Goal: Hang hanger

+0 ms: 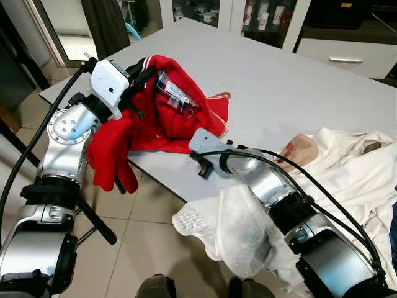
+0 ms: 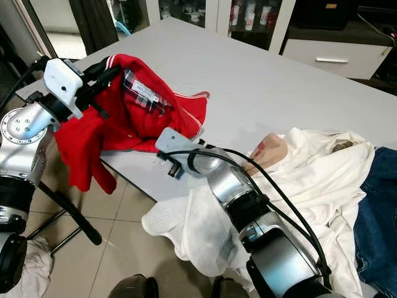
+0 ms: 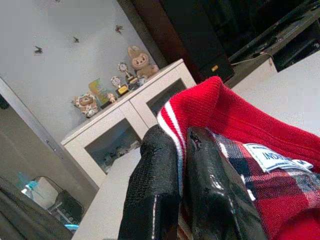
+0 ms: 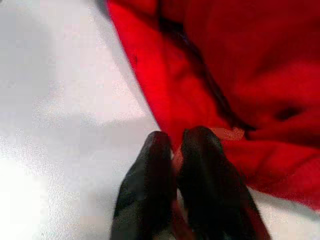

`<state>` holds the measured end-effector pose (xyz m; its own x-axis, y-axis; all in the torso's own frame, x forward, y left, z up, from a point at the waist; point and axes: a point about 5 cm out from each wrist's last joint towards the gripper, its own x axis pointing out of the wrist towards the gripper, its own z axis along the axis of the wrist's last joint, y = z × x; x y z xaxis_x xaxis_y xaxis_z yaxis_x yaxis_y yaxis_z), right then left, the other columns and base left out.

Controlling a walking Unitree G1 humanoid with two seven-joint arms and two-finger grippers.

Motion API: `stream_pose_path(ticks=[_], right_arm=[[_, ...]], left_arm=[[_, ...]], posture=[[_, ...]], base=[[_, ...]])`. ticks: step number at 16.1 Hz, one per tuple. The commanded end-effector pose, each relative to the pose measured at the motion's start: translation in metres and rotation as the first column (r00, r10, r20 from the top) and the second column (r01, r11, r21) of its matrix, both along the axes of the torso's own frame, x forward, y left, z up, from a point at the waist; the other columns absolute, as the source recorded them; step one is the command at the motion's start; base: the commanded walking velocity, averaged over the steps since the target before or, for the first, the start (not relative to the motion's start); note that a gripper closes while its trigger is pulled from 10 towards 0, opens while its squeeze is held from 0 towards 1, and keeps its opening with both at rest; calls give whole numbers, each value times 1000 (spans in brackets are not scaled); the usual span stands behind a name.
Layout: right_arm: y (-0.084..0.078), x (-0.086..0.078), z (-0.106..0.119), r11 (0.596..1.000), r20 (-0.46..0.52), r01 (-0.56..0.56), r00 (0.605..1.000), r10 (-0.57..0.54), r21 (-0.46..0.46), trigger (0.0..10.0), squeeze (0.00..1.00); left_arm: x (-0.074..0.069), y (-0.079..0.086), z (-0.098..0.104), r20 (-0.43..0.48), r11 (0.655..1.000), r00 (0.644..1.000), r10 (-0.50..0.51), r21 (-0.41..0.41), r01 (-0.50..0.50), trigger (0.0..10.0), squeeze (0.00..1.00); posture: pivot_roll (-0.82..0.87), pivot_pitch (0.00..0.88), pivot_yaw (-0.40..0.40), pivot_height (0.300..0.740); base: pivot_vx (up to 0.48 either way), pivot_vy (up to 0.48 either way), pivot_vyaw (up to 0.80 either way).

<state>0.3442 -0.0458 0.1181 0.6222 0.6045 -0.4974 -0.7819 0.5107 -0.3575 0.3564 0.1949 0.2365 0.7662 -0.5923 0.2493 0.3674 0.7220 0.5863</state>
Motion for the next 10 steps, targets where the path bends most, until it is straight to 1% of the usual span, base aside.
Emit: stream_pose_path(ticks=[1,2,3,4,5,6,7,10], right_arm=[[-5,-5,-14,997,-132,47,990,-39,58,0,0],[3,-8,-5,969,-237,75,971,-17,236,0,0],[9,-10,2,928,-314,97,949,22,360,0,0],[11,-12,4,901,-358,113,933,49,419,0,0],[13,-12,5,872,-401,138,913,71,469,0,0],[12,-13,3,853,-435,166,897,78,496,0,0],[12,-13,2,846,-446,176,891,80,503,0,0],[11,-14,7,800,-496,221,862,108,558,0,0]], left_arm=[[-2,-1,4,19,1000,1000,1,-11,-1,8941,0],[-2,-1,4,23,1000,1000,1,-13,-1,8980,0],[-2,-2,5,26,1000,1000,2,-14,-2,8980,0],[-2,-1,6,28,1000,1000,4,-14,-3,8941,0],[-2,-1,6,31,1000,1000,6,-16,-5,8980,0],[-2,-1,7,34,1000,999,7,-17,-7,8980,0],[-2,-1,7,34,1000,999,8,-17,-7,9020,0],[-3,1,7,37,1000,999,14,-17,-13,8980,0]], posture=[[87,92,23,740],[86,92,24,740],[87,91,24,740],[86,90,23,740],[87,88,22,740],[88,87,21,740],[88,87,21,740],[88,89,21,740]], base=[[0,0,0],[0,0,0],[0,0,0],[0,0,0],[0,0,0],[0,0,0],[0,0,0],[0,0,0]])
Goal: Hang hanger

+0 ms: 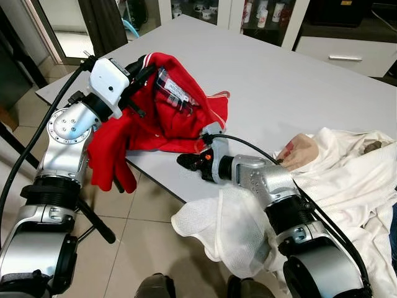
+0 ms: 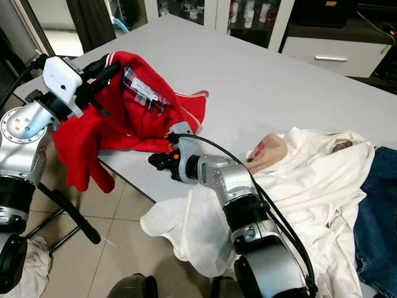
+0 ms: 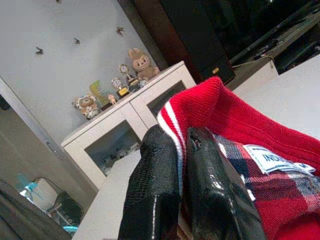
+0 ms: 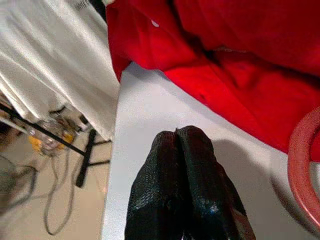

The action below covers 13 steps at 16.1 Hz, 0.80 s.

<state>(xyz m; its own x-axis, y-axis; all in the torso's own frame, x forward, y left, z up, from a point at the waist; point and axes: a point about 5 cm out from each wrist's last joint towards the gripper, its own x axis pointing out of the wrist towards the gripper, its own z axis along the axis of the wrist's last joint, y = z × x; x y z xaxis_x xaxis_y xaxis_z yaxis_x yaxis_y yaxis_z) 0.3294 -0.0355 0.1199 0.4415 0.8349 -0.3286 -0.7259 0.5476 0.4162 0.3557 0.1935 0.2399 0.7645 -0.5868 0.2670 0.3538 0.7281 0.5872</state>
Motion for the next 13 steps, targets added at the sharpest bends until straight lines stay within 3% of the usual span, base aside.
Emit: stream_pose_path(ticks=[1,2,3,4,5,8,10,13], right_arm=[[-2,3,8,1000,17,14,1000,-15,19,0,0],[-4,5,8,1000,38,25,999,-25,2,0,0],[-13,12,8,987,180,74,983,-48,-140,0,0],[-17,13,8,979,223,87,974,-44,-187,3529,0],[-19,14,8,968,256,103,966,-43,-227,10000,0],[-25,17,8,919,361,160,932,-21,-359,10000,0],[-23,17,4,865,431,166,900,64,-474,10000,0],[-12,12,5,876,422,115,900,107,-469,10000,0]], left_arm=[[-2,2,4,21,1000,1000,10,-11,-10,8980,0],[-2,2,4,22,1000,1000,11,-11,-11,8980,0],[-2,2,4,25,1000,1000,11,-11,-10,8980,0],[-3,2,4,27,1000,1000,9,-11,-9,9020,0],[-3,2,4,26,1000,1000,8,-11,-8,9059,0],[-6,2,1,25,1000,1000,9,-16,-8,9098,0],[-8,1,0,27,1000,1000,6,-19,-6,9137,0],[-11,-1,-1,33,1000,999,-2,-15,3,9176,0]], posture=[[88,89,21,740],[88,89,21,740],[88,90,23,740],[88,90,23,740],[88,90,23,740],[82,94,29,740],[82,94,29,740],[90,95,31,740]], base=[[0,0,0],[0,0,0],[0,0,0],[0,0,0],[0,0,0],[0,0,0],[0,0,0],[0,0,0]])
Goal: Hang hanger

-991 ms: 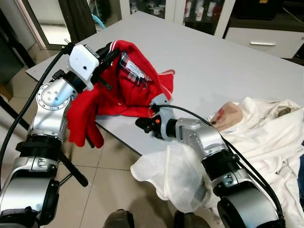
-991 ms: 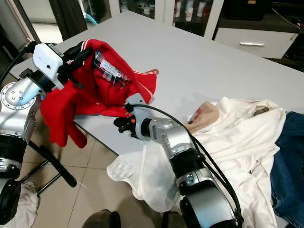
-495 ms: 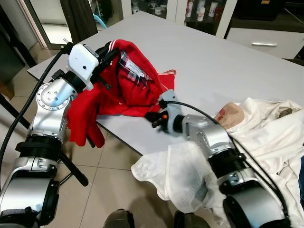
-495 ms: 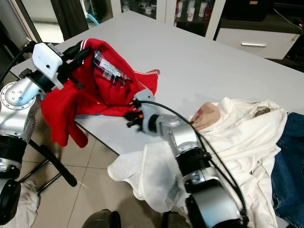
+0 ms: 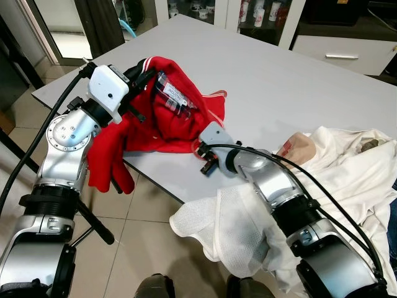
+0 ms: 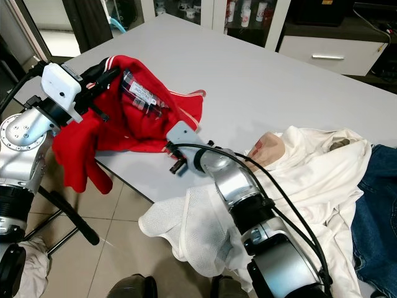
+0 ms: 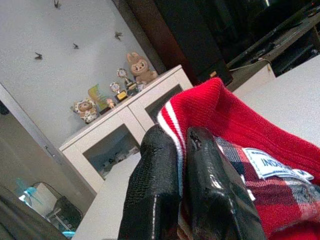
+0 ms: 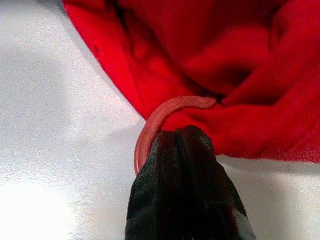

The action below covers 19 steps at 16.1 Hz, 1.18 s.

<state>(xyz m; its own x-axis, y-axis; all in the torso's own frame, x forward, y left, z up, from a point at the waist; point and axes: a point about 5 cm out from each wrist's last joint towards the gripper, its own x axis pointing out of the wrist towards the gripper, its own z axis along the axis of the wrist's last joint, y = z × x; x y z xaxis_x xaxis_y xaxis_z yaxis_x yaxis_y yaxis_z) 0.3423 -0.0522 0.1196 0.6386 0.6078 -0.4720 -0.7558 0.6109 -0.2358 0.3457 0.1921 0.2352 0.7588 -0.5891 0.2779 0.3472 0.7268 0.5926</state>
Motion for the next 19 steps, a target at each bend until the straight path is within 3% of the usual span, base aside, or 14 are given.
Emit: stream_pose_path(ticks=[1,3,7,10,13,15,19], right_arm=[[7,-3,4,999,1,-44,999,44,0,10000,0],[11,-14,-4,987,-44,-153,987,151,-48,10000,0],[11,-24,-8,974,-79,-220,973,216,-54,10000,0],[11,-38,-9,956,-151,-294,945,289,-7,10000,0],[16,-37,1,961,-149,-256,951,269,105,10000,0],[1,-21,13,975,-96,-127,985,146,183,10000,0],[-30,-20,34,955,-2,-107,994,112,276,10000,0]], left_arm=[[-2,-1,4,19,1000,1000,-2,-14,2,9176,0],[-7,-4,2,24,1000,1000,-16,7,16,9216,0],[-13,-10,2,33,999,999,-34,24,34,9294,0],[-21,-15,-5,30,998,999,-46,34,45,9373,0],[-21,-12,-6,27,999,999,-26,22,25,9294,0],[-22,-11,-5,25,1000,999,-20,21,19,9333,0],[-24,-8,-6,20,1000,1000,-7,19,7,9294,0]], posture=[[90,95,31,740],[92,95,32,740],[89,95,32,740],[87,91,28,740],[89,90,24,740],[91,89,19,740],[81,91,22,740]], base=[[0,0,0],[0,0,0],[0,0,0],[0,0,0],[0,0,0],[0,0,0],[0,0,0]])
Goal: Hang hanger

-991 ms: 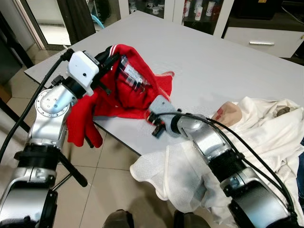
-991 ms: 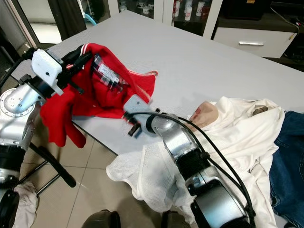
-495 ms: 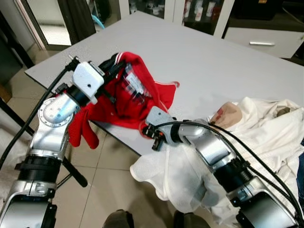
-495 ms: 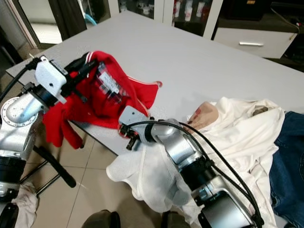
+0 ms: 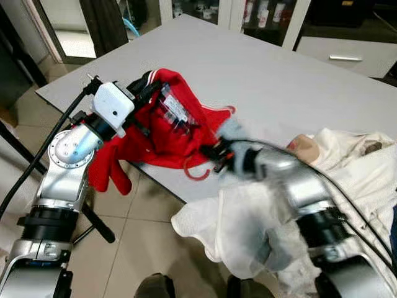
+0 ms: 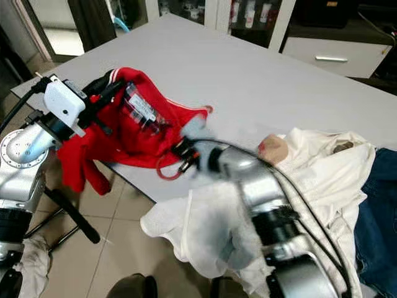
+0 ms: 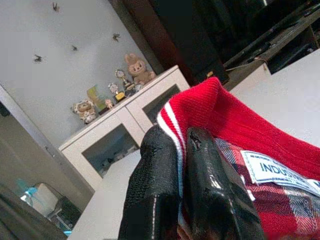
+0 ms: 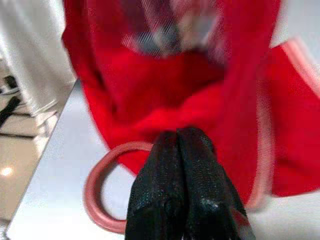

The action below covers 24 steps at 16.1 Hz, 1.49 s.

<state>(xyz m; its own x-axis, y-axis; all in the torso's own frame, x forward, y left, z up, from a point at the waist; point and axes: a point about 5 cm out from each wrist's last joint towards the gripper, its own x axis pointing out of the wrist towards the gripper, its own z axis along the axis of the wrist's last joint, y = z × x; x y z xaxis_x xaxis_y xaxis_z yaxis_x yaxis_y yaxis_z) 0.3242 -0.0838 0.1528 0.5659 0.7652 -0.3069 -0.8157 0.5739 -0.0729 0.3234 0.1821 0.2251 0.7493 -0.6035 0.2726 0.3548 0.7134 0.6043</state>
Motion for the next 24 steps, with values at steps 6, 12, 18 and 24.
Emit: stream_pose_path(ticks=[6,12,18,24], right_arm=[[15,-43,-2,958,253,-214,932,258,-189,10000,1000],[40,-51,-22,934,259,-251,913,315,-253,10000,1000],[44,-50,-32,928,211,-260,924,320,-269,10000,1000],[44,-50,-32,928,211,-260,924,320,-269,10000,1000]], left_arm=[[0,1,5,6,1000,1000,0,10,-1,9333,0],[1,1,10,14,1000,1000,-1,15,1,9373,0],[1,1,10,13,1000,1000,-4,18,4,9333,0],[1,1,10,13,1000,1000,-4,18,4,9333,0]], posture=[[73,104,38,740],[83,106,43,740],[86,104,45,740],[86,104,45,740]], base=[[0,0,0],[0,0,0],[0,0,0],[0,0,0]])
